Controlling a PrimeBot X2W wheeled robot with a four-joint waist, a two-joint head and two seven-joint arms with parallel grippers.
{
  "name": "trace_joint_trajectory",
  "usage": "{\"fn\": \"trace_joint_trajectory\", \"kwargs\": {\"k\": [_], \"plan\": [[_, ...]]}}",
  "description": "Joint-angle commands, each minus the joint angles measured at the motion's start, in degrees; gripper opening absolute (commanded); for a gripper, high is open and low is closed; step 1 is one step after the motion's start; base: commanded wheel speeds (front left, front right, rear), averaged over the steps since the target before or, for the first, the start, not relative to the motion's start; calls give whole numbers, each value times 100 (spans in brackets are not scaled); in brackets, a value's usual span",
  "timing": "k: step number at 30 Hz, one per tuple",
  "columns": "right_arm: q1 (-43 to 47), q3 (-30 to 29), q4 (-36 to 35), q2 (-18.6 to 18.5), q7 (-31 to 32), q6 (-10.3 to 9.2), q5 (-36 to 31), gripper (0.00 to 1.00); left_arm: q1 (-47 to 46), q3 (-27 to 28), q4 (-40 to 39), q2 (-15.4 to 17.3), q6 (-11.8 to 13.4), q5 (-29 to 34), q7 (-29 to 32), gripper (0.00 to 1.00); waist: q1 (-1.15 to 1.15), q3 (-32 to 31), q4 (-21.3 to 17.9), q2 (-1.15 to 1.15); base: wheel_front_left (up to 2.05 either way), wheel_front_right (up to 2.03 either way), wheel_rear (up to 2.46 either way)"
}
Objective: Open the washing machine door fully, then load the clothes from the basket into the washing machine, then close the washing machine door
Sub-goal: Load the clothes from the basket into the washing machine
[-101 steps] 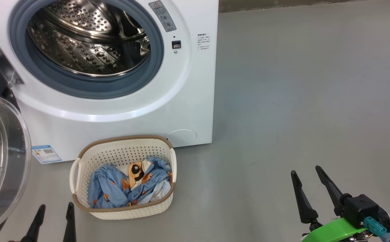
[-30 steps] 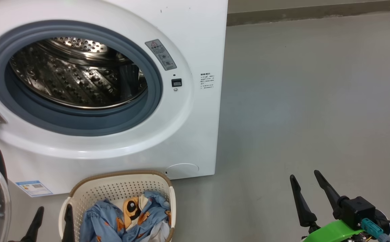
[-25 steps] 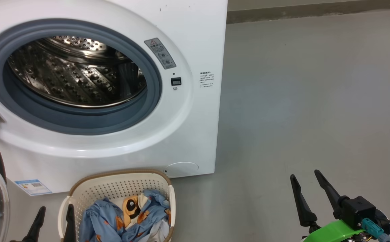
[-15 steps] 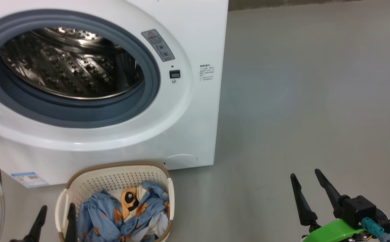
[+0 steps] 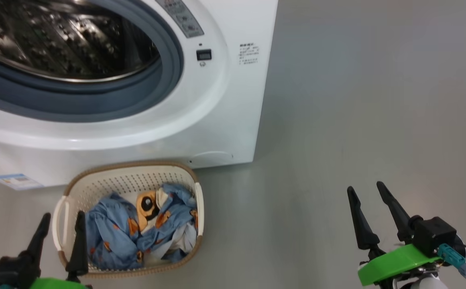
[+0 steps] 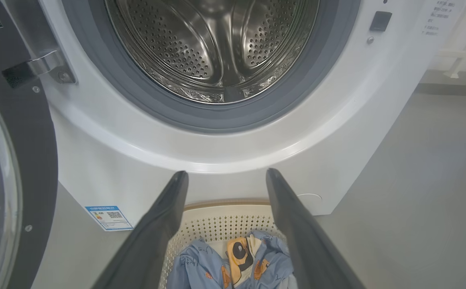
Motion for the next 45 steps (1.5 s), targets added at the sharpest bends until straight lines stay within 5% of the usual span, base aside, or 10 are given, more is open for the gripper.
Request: {"fn": "trace_joint_trajectory", "kwargs": {"k": [1,29,45], "plan": [[-168,174,-157,-16,-68,10,9,100,-242,151,-85,186,-8,-91,-37,100,0,464,-23,0,0,0,0],[-929,529,-270,-16,-68,10,297,100,-1584,-128,915,1144,-9,-992,-37,100,0,2449,-509,0,0,0,0],[-1262,841,-453,-16,-68,10,465,100,-2942,-454,2394,1839,-9,-1572,-27,100,0,3693,-761,0,0,0,0]]}}
